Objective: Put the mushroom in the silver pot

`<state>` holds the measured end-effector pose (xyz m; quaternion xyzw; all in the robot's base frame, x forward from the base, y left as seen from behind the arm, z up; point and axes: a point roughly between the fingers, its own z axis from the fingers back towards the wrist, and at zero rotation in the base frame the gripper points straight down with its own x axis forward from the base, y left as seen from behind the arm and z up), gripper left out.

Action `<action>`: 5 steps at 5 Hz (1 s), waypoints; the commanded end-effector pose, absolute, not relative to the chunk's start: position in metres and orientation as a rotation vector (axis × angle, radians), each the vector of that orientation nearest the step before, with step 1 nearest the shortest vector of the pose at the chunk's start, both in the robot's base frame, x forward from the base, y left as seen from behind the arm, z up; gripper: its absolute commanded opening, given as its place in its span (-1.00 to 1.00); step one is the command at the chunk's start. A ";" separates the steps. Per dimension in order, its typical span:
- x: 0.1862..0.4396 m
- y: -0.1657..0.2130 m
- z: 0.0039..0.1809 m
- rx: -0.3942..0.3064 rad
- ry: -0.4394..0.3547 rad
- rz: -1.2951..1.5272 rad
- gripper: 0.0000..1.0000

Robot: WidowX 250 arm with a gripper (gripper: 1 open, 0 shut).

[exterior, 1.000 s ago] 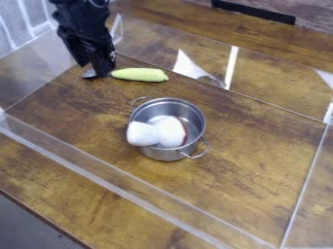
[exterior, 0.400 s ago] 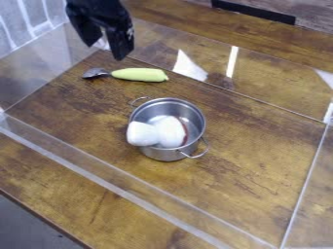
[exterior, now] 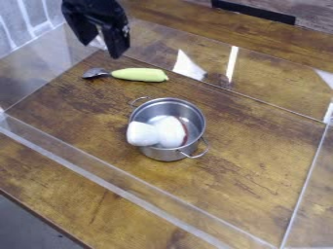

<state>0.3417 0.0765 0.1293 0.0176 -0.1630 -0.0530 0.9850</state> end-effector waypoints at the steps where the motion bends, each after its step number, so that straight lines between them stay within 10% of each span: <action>1: 0.344 0.081 0.125 0.034 -0.352 -0.086 1.00; 5: 0.348 0.086 0.141 0.078 -0.322 -0.184 1.00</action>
